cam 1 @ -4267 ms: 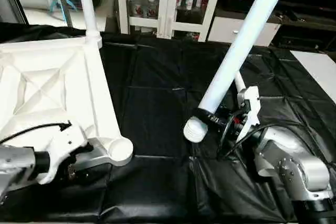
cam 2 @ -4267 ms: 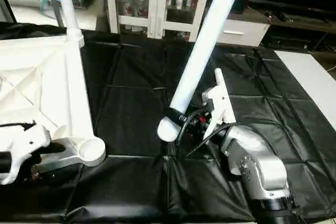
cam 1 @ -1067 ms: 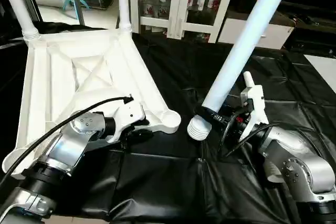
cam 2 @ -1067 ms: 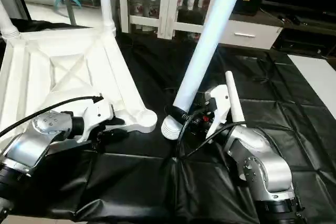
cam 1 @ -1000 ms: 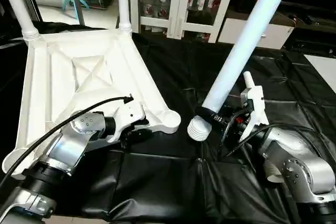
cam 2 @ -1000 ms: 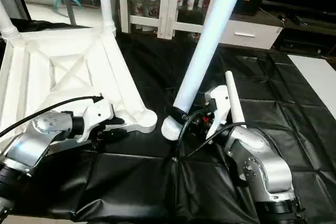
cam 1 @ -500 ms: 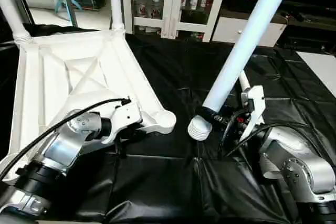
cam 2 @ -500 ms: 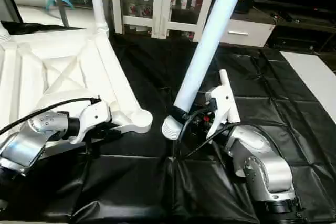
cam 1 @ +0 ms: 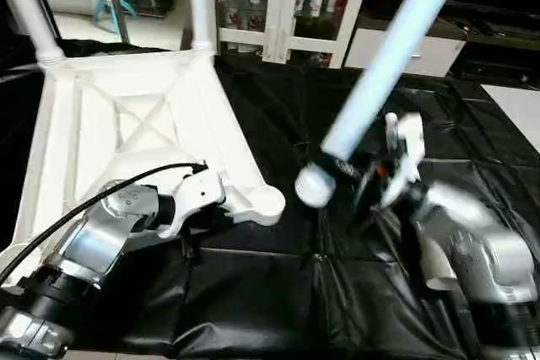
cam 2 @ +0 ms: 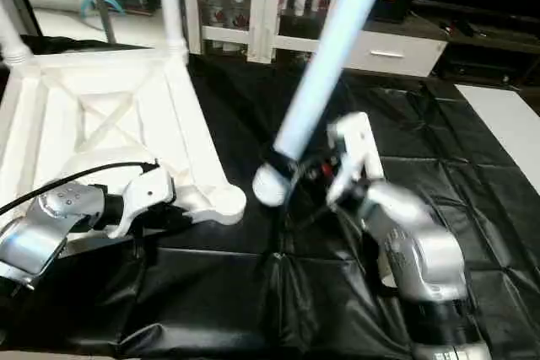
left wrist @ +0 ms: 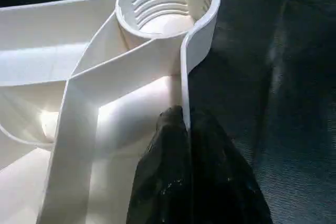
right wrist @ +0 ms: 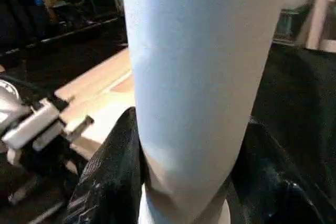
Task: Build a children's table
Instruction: Pick table leg, then insert table leg to table base
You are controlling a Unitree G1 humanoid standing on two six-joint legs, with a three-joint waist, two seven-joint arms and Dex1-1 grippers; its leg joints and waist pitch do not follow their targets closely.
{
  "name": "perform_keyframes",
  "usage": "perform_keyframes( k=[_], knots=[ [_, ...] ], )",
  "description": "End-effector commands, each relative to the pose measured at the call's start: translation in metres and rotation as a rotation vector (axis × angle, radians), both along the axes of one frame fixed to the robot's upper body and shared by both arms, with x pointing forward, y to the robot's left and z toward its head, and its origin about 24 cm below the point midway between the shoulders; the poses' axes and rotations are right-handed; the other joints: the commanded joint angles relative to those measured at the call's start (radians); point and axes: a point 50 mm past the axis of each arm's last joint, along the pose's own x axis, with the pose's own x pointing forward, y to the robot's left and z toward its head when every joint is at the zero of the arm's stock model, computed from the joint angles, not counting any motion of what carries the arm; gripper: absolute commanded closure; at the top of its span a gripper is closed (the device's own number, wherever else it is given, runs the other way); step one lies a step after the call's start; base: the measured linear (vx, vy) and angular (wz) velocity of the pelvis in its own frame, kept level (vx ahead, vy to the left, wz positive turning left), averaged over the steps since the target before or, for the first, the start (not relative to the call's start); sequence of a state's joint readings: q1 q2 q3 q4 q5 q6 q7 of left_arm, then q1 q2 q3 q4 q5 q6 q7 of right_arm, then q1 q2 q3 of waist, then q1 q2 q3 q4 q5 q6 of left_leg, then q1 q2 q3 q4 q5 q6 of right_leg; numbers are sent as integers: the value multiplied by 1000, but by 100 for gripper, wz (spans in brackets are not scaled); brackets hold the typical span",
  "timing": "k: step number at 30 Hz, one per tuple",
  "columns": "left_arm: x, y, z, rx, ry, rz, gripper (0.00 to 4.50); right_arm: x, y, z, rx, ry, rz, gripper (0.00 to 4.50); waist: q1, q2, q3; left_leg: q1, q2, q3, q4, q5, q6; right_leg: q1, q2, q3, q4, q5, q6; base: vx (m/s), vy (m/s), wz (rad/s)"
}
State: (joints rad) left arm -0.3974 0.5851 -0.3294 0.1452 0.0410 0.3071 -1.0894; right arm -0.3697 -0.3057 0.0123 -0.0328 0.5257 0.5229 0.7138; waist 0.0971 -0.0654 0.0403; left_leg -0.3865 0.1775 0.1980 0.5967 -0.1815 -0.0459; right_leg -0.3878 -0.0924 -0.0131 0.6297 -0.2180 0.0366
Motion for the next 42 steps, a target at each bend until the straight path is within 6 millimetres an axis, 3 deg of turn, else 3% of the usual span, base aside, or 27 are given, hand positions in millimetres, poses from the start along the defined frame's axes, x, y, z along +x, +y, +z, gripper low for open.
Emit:
perform_keyframes(
  k=[1,2,4,5,16,42],
  knots=[
    [-11,-17,-11,-7,60,-89,450,2,3,-1,-9,12,21,265,-5,11,-52,36,48,-18,-82,-198,-39,13,-41,22,-64,-62,-205,0,0,0],
    [-10,-19,-11,-14,59,-93,450,3,7,-2,-17,15,43,265,-4,0,-53,35,48,-16,-82,-198,-37,14,-39,21,-66,-68,-201,0,0,0],
    [-9,-22,-9,-18,55,-99,450,3,13,-6,-36,25,74,265,-1,6,-52,35,48,-17,-83,-193,-37,14,-42,22,-66,-79,-196,0,0,0],
    [-8,-22,-9,-18,52,-101,450,3,15,-7,-44,31,83,265,0,-1,-52,36,49,-16,-83,-195,-37,13,-42,21,-66,-91,-193,0,0,0],
    [-7,-24,-8,-13,37,-111,450,7,29,-24,-115,44,120,265,6,-3,-52,34,48,-16,-83,-191,-40,12,-44,22,-68,-110,-178,0,0,0],
    [-9,-21,-10,9,47,-111,450,14,49,-34,-195,21,201,266,5,-4,-52,36,49,-18,-86,-220,-47,10,-43,22,-69,-126,-182,0,0,0]
  ],
)
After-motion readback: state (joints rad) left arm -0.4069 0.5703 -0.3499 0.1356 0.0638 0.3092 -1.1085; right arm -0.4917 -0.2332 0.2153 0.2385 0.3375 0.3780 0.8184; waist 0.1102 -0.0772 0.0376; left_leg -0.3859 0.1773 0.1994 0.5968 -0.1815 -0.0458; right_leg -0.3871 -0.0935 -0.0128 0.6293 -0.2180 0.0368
